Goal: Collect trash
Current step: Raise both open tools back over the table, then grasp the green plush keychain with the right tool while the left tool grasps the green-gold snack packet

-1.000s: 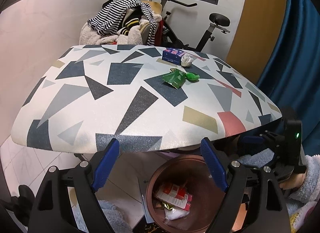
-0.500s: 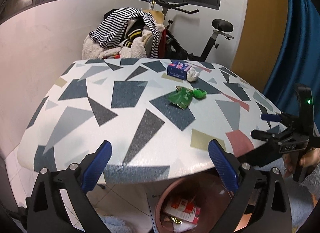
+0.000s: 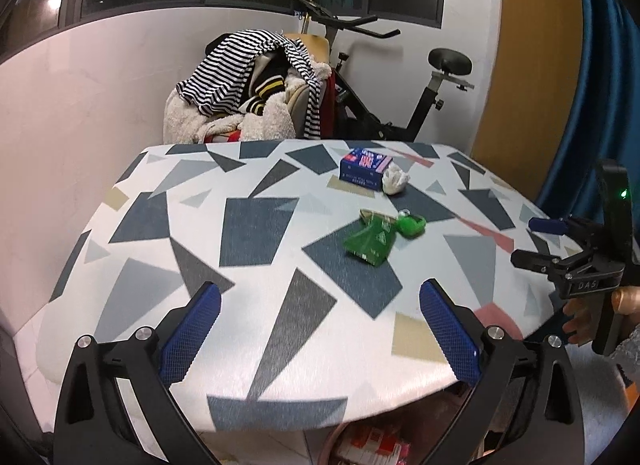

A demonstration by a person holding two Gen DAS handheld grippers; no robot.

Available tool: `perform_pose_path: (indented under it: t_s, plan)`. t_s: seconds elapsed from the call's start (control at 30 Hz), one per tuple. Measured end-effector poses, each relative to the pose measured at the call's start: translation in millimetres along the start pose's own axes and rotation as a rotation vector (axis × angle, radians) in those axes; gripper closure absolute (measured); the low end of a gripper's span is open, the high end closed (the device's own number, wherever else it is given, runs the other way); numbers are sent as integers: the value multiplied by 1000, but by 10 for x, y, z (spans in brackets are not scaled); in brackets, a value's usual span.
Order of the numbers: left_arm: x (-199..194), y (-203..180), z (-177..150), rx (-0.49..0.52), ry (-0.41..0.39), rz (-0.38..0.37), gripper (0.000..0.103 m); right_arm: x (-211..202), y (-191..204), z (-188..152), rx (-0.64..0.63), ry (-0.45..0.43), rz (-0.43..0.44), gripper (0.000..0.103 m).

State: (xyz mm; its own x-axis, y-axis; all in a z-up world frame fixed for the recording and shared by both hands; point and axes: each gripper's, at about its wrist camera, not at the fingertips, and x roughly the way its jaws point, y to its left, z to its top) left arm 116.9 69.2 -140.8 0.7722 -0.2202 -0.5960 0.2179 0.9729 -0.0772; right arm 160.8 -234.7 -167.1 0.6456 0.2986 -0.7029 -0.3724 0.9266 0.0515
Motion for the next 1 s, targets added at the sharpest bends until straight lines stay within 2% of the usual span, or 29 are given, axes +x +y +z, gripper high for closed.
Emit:
perform_pose_path:
  t_s: [0.1,0.2,0.37,0.43,0.47,0.5,0.57,0.73,0.77,0.83,1.0]
  plan:
    - [99,18,38,-8,3,-3,6,144,-96,81,17,34,18,6]
    - [210,34,62,-12,11,-7,6,287,-127,158,12,62,-48,6]
    - [410,77,115,-23,28,0,6,647,-203,353,41,71,4,6]
    - [500,118,153,-54,42,-29,6,807,-211,418,54,86,40,17]
    - [540,138,169,-67,50,-35,6,873,-218,449,62,96,52,28]
    - [592,155,188,-78,60,-36,6,991,-214,505,80,117,76,36]
    - [669,174,217,-85,66,-29,6,1172,-186,591,100,147,93,42]
    - [793,155,288,-62,67,-21,6,1464,-47,727,71,204,64,42]
    - [811,147,295,-57,68,-20,6,1494,-39,741,71,216,56,44]
    - [868,121,307,-39,74,-16,6,1549,-39,742,77,239,56,54]
    - [1051,34,344,-35,109,-42,6,1465,-38,698,49,220,75,58]
